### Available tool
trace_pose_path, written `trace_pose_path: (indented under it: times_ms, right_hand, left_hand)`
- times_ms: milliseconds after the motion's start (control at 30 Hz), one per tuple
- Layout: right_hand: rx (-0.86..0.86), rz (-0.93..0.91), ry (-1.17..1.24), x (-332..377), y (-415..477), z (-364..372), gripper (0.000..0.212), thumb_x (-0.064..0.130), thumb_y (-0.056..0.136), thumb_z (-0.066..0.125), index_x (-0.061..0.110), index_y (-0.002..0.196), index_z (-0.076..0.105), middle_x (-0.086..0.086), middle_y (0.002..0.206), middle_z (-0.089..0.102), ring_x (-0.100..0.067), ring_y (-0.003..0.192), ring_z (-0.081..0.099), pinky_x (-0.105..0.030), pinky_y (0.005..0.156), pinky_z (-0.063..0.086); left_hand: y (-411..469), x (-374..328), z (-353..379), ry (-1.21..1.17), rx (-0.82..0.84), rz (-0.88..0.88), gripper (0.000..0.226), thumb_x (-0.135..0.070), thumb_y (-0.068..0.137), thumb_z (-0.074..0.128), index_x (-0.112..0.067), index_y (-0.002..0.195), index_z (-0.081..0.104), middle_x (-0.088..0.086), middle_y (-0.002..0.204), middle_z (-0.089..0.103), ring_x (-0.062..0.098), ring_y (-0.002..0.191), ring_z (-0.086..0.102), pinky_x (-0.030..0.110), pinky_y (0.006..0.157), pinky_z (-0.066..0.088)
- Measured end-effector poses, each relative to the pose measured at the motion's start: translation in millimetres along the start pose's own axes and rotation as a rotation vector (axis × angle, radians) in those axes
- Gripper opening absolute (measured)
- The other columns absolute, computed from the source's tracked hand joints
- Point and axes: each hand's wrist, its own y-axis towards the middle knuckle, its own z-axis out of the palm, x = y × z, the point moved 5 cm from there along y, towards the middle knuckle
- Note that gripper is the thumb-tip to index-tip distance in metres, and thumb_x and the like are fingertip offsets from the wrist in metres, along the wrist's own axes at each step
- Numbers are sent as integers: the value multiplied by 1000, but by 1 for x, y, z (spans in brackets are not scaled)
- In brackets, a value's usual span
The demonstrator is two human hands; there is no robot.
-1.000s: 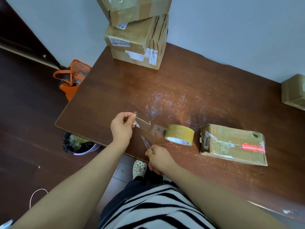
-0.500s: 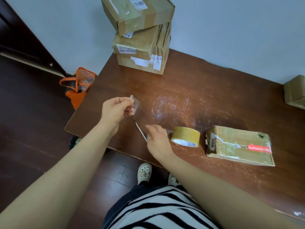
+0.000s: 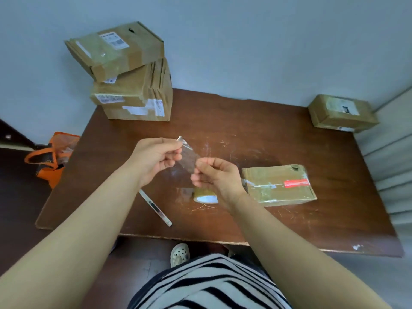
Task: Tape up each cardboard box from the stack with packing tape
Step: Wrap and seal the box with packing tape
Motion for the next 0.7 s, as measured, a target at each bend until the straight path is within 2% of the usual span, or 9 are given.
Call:
trace_pose_path:
  times_ms: [67,200,400,500,600,700]
  right_hand:
    - [-79,-8,10,5,-5,-27,2,4,88,65,3,86,64,-5,62,64,-12,52,62,-22,54,55]
    - [-235,0,52,16,-18,-92,6,5,85,68,0,85,66,-6,63,66,-11,50,63,-23,56,57]
    - [-351,39,42,24,-34,-189,11,9,88,66,2,80,65,-9,70,69,-12,51,62,-22,51,52]
    - [-392,50,38,26,-39,-231,9,11,89,66,5,83,65,-7,72,72,-10,51,63,-18,43,43]
    - [-426,53,58,32,-37,-266,10,11,89,65,4,82,67,-7,70,73,-10,52,62,-18,44,40]
    - [-454,80,134,37,-28,-293,7,8,86,68,2,84,67,-9,68,72,-11,50,63,-19,44,41]
  left_hand:
    - [3,1,26,95,9,33,5,-10,85,70,-6,87,69,4,73,69,10,63,66,16,53,48]
    - [11,5,91,247,62,89,4,-13,85,71,-10,88,71,3,77,73,10,69,70,19,57,45]
    - [20,20,201,392,149,91,2,-13,87,69,-14,85,69,0,78,71,-1,56,64,17,54,41]
    - [27,27,249,425,187,90,1,-9,87,69,-10,86,69,2,77,68,-4,52,60,7,47,40]
    - [36,31,290,507,225,103,8,-11,87,69,-7,93,70,0,78,68,-8,57,58,4,51,40]
    - [47,35,319,515,244,42,3,-13,89,66,-11,91,68,1,81,68,3,69,64,13,55,43]
